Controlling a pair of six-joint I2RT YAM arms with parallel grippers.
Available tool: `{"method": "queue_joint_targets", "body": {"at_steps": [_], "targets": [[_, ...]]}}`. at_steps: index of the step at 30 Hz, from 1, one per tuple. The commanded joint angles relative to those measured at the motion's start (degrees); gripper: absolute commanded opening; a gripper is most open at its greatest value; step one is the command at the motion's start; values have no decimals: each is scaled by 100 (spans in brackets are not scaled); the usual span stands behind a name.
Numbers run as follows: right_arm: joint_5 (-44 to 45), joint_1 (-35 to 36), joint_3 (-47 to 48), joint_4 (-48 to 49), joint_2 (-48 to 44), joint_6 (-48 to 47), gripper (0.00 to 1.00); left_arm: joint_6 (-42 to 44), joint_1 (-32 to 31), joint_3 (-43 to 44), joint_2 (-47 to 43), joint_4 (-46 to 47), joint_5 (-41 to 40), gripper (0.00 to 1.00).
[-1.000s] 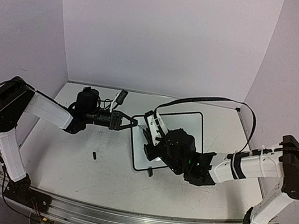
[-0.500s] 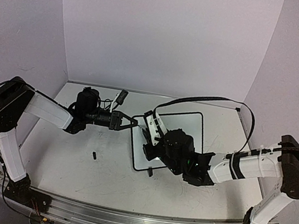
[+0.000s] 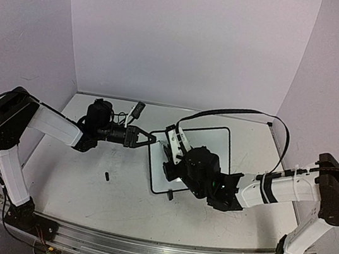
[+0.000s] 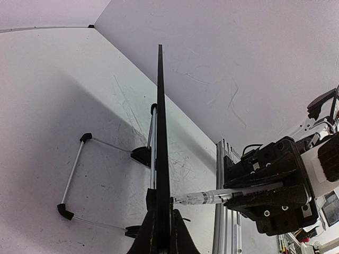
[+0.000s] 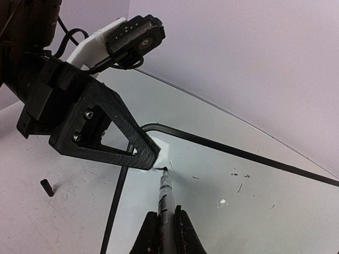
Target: Write a sentence on the whiteboard
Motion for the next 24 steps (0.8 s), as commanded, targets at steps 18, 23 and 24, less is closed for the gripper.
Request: {"method": "queue_joint_targets", "body": {"at_steps": [18, 23, 24], "targets": [[-609, -67, -314, 556, -400, -172, 0, -124, -79, 118, 27, -244, 240, 0], [-698, -69, -290, 513, -292, -160, 0, -123, -79, 117, 21, -243, 240, 0], [-725, -69, -271, 503, -277, -144, 0, -123, -79, 119, 19, -244, 241, 0]]}}
